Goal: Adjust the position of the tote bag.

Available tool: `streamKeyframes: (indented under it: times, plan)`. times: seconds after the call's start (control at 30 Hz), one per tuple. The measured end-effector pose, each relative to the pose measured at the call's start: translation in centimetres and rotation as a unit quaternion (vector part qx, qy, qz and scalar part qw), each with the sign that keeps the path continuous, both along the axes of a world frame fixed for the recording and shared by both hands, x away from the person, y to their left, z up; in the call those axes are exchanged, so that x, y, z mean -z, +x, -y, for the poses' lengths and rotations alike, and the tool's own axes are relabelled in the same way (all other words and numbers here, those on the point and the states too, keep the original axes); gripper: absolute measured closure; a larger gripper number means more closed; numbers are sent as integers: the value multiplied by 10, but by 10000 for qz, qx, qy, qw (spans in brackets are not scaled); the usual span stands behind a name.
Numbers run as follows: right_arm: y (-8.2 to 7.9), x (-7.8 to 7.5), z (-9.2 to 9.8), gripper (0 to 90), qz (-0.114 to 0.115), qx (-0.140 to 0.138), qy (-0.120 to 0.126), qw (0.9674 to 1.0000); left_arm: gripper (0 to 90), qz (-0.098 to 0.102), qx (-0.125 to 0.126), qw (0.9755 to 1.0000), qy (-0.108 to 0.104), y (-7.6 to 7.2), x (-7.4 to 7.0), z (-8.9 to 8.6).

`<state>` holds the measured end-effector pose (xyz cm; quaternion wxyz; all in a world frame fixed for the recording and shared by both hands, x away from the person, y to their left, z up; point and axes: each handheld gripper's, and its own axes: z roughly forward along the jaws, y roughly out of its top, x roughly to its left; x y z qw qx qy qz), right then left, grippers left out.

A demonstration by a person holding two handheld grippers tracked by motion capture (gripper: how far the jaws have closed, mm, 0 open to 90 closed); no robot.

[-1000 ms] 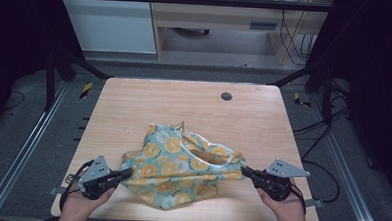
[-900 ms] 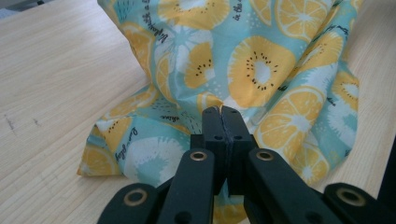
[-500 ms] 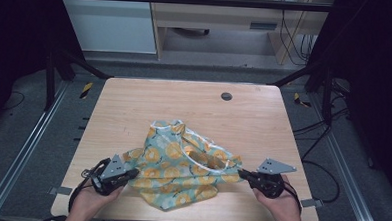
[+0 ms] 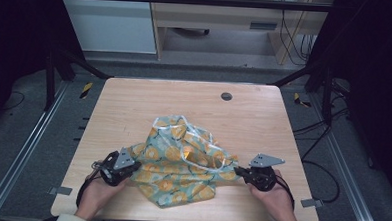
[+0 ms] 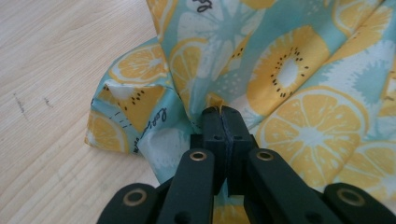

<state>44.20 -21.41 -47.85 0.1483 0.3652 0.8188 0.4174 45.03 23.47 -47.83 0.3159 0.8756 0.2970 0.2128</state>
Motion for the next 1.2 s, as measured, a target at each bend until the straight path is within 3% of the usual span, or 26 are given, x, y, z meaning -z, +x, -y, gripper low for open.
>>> streamKeyframes:
  times: [0.23, 0.33, 0.43, 0.53, 0.7, 0.9, 1.03, 1.07, 1.1, 1.2]
  plan:
    - [6, 3, 0, 852, -42, 92, -38, 9999, 900, -140, 3, 9997, 187, 10, 9, 12]
    - [5, 0, 3, 668, 78, 269, -2, 9996, 900, -148, 19, 9996, 239, 9, 10, 14]
    - [3, -10, 6, 434, 230, 493, 7, 9985, 896, -178, -52, 9998, 106, 9, 10, 12]
    - [-2, -29, 7, 333, 476, 658, 121, 9966, 889, -199, -96, 9997, 40, 9, 9, 10]
    - [3, -46, -7, 326, 610, 389, 229, 9971, 887, -251, -122, 9996, 55, 8, 10, 10]
    - [24, -56, -49, 303, 576, -44, 136, 9982, 883, -265, -118, 9996, 41, 7, 9, 9]
    - [39, -52, -77, 265, 453, -312, -156, 9984, 883, -264, -107, 9996, 29, 5, 8, 9]
    - [44, -48, -87, 259, 365, -439, -358, 9977, 884, -276, -108, 9996, 21, 5, 8, 8]
    - [44, -48, -87, 259, 365, -439, -358, 9977, 884, -271, -114, 9996, 0, 4, 7, 8]
    - [48, -43, -94, 398, 356, -435, -733, 9957, 886, -289, -118, 9995, -12, 4, 7, 7]
